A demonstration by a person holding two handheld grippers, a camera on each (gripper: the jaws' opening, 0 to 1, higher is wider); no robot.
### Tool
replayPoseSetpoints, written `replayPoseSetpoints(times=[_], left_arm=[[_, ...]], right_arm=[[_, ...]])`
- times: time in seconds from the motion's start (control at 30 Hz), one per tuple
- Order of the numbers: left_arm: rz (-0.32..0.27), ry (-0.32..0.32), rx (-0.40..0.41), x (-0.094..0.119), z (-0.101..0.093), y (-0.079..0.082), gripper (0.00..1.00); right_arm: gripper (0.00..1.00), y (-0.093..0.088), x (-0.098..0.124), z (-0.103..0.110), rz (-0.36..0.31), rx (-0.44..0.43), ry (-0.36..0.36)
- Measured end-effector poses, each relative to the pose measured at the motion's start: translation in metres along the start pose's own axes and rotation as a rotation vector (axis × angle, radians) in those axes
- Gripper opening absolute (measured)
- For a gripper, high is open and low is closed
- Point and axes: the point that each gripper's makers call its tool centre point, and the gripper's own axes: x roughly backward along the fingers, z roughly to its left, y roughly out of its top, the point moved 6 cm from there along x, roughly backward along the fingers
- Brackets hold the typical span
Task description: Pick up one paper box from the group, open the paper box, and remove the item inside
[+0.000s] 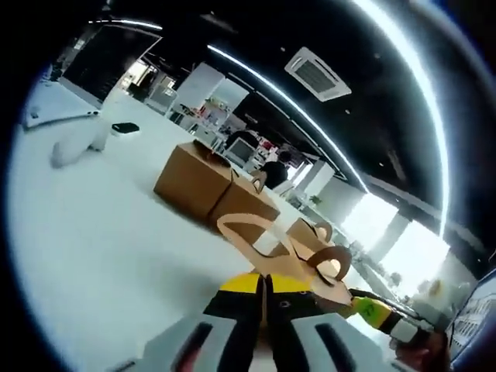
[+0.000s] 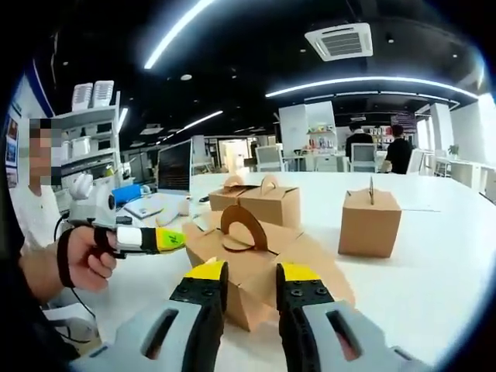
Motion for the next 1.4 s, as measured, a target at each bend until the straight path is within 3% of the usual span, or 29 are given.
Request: replayPoseSetpoints(times=[0.07, 0.2, 0.4, 0.57, 0.67, 0.8, 0.97, 1.4], left_arm=[[0.019, -0.018, 0.079, -0.002, 0.003, -0.003, 0.05], [0.021, -0.027, 0.115, -0.003, 0.004, -0.005, 0.05], [0.06, -0.074, 0.316, -0.005, 0.006, -0.012, 0.05], [0.069, -0.076, 0.316, -0.006, 0.005, -0.012, 0.05], [0.084, -0.101, 0.412, -0.008, 0.005, -0.015, 0.05], [0.097, -0.121, 0.467, -0.01, 0.005, -0.02, 0.05], [0.111, -0.151, 0.64, -0.012, 0.003, -0.026, 0.04], [0.137, -0.202, 0.803, -0.017, 0.007, -0.031, 0.04]], right_arm=[[0.26, 0.0, 0.0, 0.0, 0.0, 0.0, 0.001], [0.26, 0.0, 0.0, 0.0, 0.0, 0.001, 0.002], [0.26, 0.0, -0.001, -0.001, 0.001, -0.001, 0.005], [0.26, 0.0, -0.001, -0.001, 0.004, 0.001, 0.005], [0.26, 0.0, -0.001, -0.001, 0.0, -0.001, 0.004], [0.26, 0.0, -0.001, -0.001, 0.0, 0.001, 0.003], [0.25, 0.0, -0.001, -0.001, 0.003, 0.001, 0.005], [0.25, -0.001, -0.001, -0.002, -0.004, -0.01, 0.009]])
